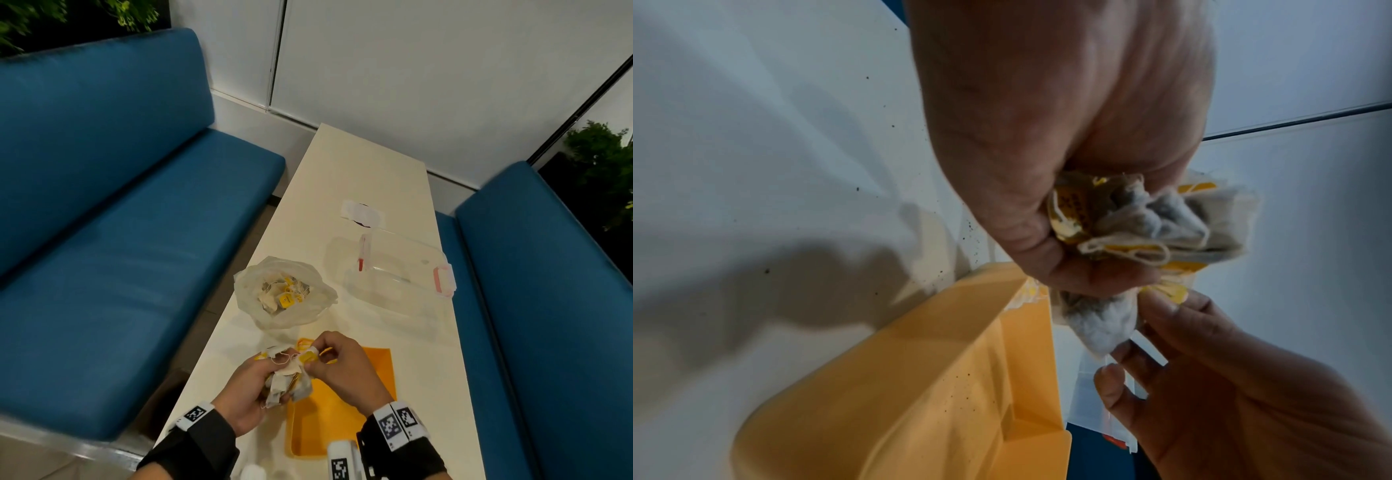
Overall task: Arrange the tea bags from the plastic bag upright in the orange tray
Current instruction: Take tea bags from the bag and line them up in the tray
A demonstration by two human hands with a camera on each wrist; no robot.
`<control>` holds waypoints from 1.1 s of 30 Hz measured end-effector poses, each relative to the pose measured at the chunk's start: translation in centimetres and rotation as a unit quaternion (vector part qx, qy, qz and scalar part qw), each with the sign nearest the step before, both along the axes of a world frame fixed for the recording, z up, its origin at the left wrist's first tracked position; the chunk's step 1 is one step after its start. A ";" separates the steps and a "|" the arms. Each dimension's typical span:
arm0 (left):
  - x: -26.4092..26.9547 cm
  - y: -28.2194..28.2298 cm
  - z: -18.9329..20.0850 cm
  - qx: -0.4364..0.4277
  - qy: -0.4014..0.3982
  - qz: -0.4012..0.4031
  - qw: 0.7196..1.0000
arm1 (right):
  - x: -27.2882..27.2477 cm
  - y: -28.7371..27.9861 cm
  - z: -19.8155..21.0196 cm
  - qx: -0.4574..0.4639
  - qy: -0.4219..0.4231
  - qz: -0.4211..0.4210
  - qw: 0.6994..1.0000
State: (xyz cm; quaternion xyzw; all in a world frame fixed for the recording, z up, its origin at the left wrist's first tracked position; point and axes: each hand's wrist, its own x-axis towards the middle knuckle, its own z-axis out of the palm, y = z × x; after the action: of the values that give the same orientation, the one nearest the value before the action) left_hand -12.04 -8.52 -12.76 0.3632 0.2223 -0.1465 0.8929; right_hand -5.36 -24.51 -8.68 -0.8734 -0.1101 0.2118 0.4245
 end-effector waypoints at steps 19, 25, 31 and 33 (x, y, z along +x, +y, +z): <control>-1.4 1.3 -1.1 -0.012 0.065 0.026 0.997 | 0.0 -4.4 -2.1 -0.092 -0.045 -0.053 0.993; -1.5 1.5 -1.1 -0.018 0.075 0.031 0.997 | -0.6 -4.4 -3.8 -0.054 0.083 -0.033 0.994; -1.7 1.4 -1.1 -0.022 0.079 0.036 0.996 | 0.2 -2.9 -5.7 -0.047 0.152 -0.023 0.987; -1.7 1.3 -0.9 -0.026 0.080 0.037 0.996 | 0.7 -2.3 -6.0 -0.052 0.171 -0.027 0.983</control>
State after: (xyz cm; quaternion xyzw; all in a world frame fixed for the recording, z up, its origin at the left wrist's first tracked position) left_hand -13.69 -7.22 -13.69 0.3184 0.3026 -0.1473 0.8862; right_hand -4.69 -26.84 -14.70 -0.8479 -0.0006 0.3518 0.3966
